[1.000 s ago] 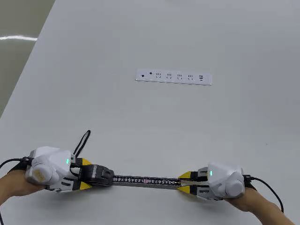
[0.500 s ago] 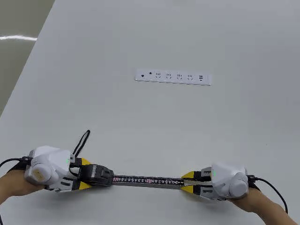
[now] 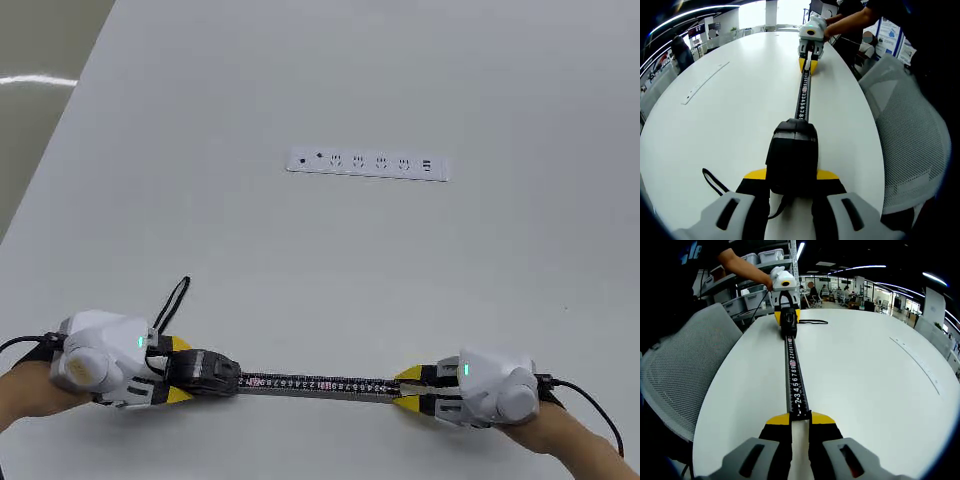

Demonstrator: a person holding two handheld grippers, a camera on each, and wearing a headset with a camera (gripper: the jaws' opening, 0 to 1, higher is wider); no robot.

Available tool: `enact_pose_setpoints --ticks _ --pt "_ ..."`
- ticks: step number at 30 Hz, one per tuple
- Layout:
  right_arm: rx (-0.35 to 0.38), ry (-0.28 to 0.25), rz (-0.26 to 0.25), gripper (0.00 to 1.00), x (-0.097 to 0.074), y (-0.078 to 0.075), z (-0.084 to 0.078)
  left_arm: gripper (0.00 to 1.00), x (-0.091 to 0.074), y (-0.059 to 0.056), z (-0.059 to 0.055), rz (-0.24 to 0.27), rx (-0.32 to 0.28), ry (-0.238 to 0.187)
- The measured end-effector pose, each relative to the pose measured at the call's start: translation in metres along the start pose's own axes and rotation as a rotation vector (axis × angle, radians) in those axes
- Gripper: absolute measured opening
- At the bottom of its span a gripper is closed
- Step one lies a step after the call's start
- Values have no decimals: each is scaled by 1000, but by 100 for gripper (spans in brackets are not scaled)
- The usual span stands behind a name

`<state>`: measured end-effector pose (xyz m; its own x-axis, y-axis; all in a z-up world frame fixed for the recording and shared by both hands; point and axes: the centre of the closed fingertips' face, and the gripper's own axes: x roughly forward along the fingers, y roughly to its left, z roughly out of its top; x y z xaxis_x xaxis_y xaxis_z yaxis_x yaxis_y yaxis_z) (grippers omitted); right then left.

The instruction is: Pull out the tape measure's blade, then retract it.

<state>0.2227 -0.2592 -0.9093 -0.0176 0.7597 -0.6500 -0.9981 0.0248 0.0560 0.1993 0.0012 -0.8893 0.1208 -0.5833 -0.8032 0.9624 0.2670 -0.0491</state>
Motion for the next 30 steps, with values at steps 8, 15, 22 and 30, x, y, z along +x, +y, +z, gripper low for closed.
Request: enact_pose_setpoints --ticks 8,15,22,30 --pt "2 5 -2 8 -4 -1 -3 28 0 0 2 0 -3 0" --pt "4 9 -6 8 -7 -2 -7 28 -1 0 2 0 -7 0" --pt "6 14 -7 8 -9 -2 -8 28 1 2 -1 0 -8 -1" --pt "11 25 -8 9 -7 -2 -10 28 1 2 -2 2 -12 -1"
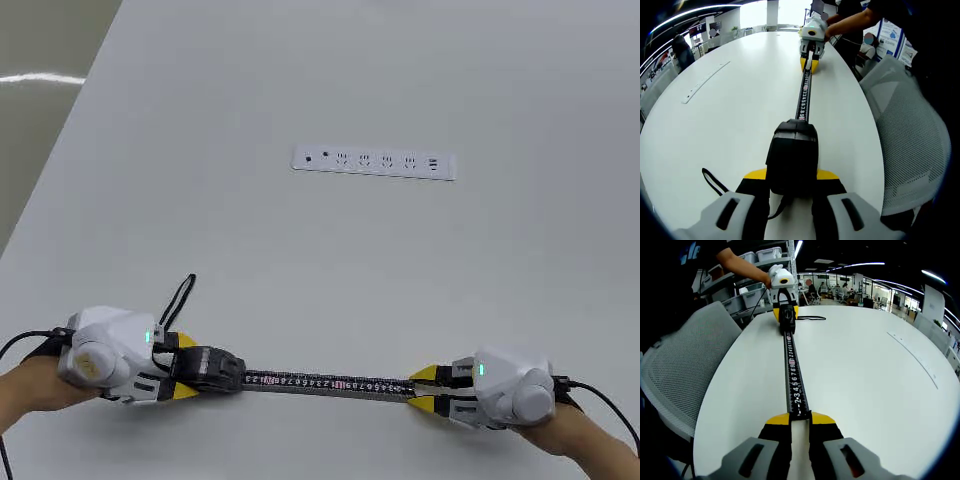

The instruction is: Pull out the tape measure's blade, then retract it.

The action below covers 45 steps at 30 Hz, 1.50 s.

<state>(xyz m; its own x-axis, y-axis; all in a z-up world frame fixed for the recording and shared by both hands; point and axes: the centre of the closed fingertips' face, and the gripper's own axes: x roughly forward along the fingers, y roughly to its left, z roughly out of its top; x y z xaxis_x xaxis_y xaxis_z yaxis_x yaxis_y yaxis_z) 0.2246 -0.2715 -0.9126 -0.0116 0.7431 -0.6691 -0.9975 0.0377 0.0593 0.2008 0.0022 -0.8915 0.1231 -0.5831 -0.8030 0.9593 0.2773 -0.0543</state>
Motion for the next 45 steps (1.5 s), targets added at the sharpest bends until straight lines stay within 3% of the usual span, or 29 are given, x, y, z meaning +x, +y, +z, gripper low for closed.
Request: enact_pose_setpoints --ticks 22,30,32,45 --pt "-22 6 -21 13 0 -2 -1 29 0 -3 6 -11 6 16" --pt "-29 11 -19 13 2 -2 -1 31 4 -8 0 -34 36 46" --pt "-29 10 -15 15 2 -1 0 31 3 -4 0 -33 17 39" --pt "-24 10 -14 19 2 0 1 34 4 -1 -3 -30 48 41"
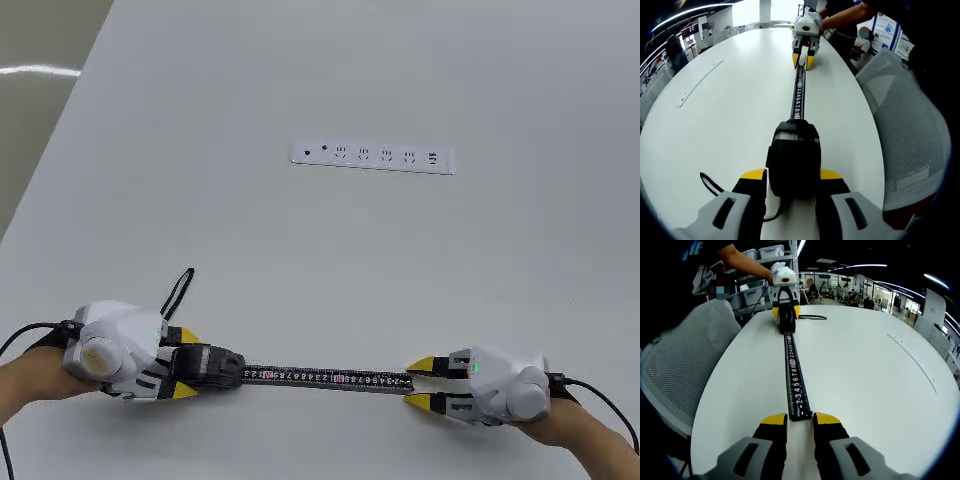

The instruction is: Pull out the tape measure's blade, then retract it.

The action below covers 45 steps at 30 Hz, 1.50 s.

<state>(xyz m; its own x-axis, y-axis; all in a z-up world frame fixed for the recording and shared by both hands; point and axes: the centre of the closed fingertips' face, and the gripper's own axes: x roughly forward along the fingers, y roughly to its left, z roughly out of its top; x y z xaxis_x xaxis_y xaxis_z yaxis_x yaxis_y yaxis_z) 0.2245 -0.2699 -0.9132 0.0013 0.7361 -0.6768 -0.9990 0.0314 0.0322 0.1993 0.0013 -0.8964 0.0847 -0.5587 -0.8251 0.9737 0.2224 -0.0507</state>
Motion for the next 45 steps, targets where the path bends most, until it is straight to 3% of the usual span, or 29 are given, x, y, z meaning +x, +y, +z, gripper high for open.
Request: enact_pose_setpoints --ticks 13,27,36,45 --pt "18 13 -4 25 -2 4 -2 39 -3 2 3 15 -9 -9" --pt "46 32 -33 35 -10 7 0 41 -15 3 7 66 -30 -21" --pt "78 40 -74 42 -18 10 4 45 -24 -4 5 107 -80 -19" --pt "128 43 -127 49 -25 15 6 51 -31 -9 7 148 -147 -67"
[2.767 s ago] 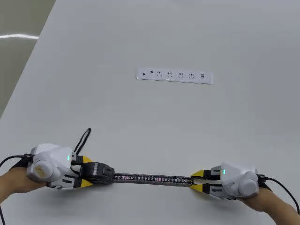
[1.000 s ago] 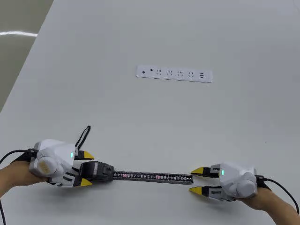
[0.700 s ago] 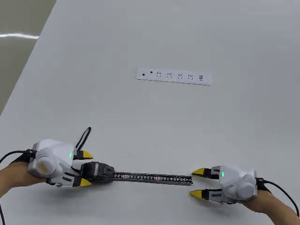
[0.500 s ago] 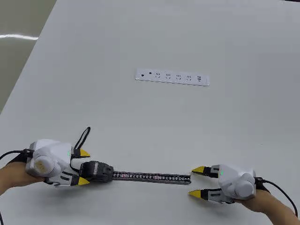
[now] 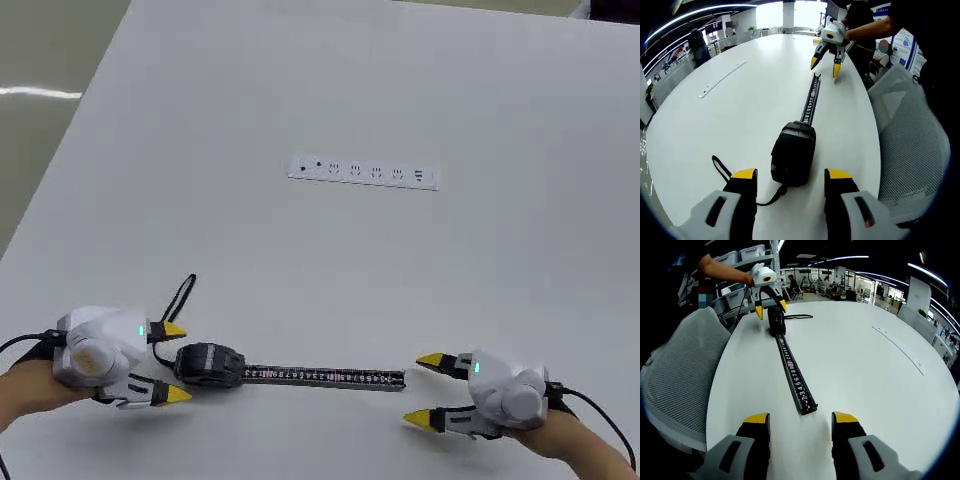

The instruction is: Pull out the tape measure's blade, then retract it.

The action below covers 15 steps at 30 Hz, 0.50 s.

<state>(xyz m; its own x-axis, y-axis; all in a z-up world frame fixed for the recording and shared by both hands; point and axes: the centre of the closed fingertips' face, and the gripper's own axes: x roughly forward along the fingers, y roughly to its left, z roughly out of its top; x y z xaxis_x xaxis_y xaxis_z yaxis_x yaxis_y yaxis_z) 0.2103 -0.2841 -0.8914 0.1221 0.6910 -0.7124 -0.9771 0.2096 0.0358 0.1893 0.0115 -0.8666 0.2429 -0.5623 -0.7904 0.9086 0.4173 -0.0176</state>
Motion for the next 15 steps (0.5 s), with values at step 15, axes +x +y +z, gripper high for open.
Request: enact_pose_setpoints --ticks 15 --pt "90 -15 -91 65 -13 12 11 63 -8 -18 1 74 -125 -53"
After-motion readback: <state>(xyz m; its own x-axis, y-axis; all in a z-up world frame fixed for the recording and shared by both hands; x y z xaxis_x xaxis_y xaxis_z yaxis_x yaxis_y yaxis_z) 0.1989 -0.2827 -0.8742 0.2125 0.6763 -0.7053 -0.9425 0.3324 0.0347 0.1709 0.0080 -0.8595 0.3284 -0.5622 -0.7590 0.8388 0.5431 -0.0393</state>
